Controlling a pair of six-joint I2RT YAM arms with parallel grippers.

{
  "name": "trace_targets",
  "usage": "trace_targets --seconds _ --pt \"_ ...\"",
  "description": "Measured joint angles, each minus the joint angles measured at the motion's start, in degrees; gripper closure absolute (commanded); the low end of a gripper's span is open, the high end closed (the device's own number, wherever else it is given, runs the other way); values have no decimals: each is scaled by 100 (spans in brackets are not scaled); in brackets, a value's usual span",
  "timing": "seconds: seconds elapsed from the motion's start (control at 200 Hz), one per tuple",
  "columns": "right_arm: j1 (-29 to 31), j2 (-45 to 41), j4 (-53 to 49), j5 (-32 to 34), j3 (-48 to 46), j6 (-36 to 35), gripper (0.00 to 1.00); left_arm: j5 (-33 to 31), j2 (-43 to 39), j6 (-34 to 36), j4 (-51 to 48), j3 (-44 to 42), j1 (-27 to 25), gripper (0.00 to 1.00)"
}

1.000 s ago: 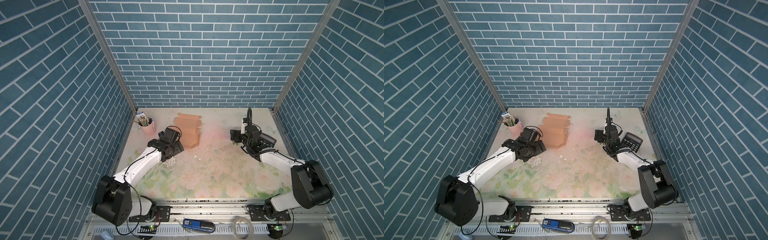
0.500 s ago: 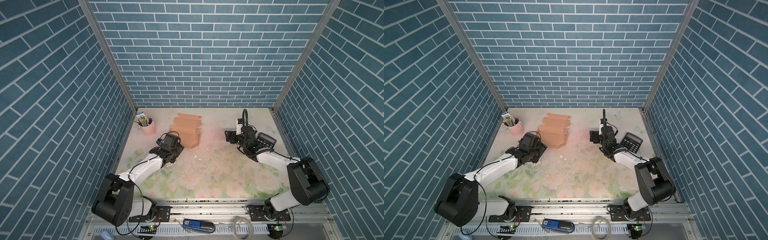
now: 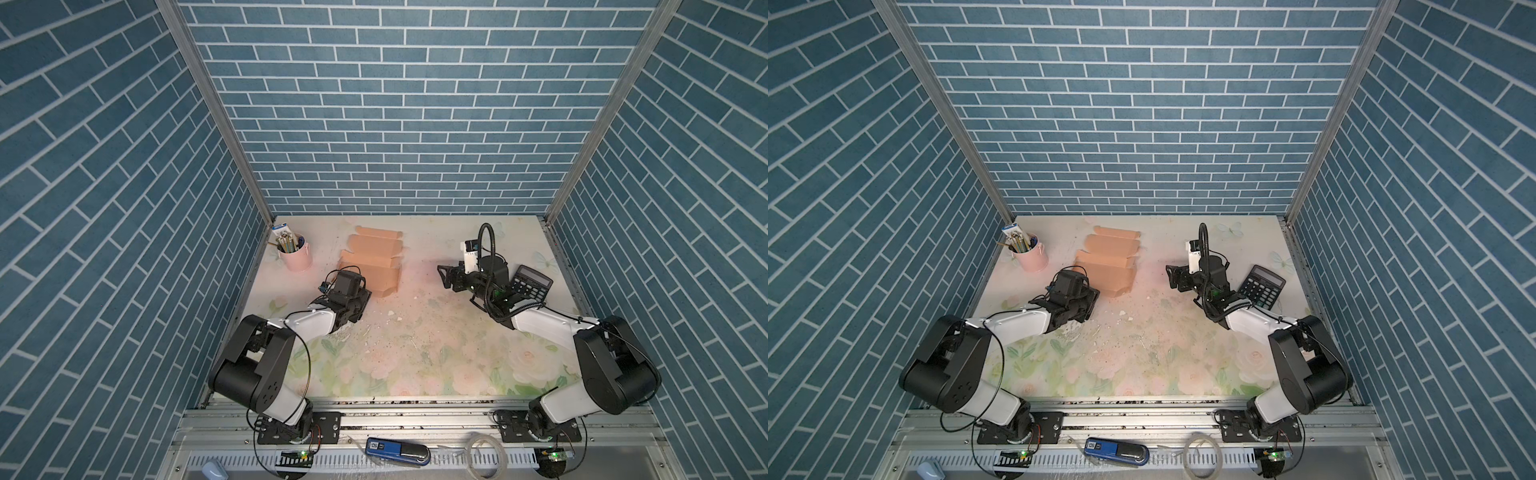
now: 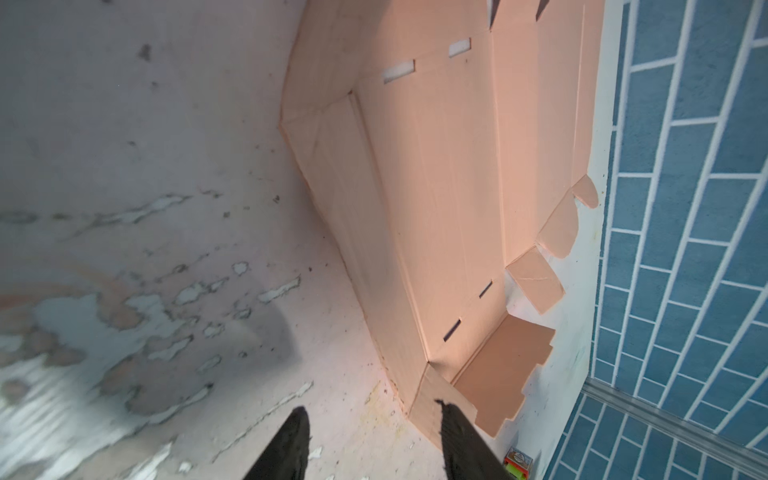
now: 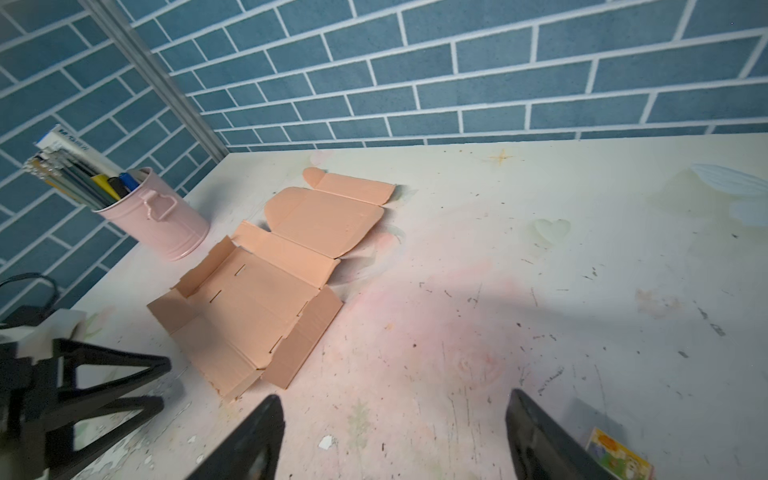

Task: Fold the paper box
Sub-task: 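Reach the left gripper to the pink box blank while the right arm moves inward, then grasp the edge of the pink box blank with the left gripper and lift it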

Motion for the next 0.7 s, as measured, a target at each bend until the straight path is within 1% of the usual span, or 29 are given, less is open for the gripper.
trace_targets --seconds 0.125,0.365,0.43,0.52,0.7 --pt "50 -136 131 -140 -55 -103 16 -15 256 -37 273 -26 59 51" --pt "90 -186 339 -289 -127 -186 16 -57 627 -72 861 -52 107 59" --pt "94 -186 369 -304 -131 -210 16 -68 734 -87 1056 -50 120 67" --pt "101 -186 450 -341 -164 -245 16 -63 892 -68 1287 -35 149 73" --pt "114 -195 579 -409 -339 -256 16 -50 1086 -57 1661 -31 234 77"
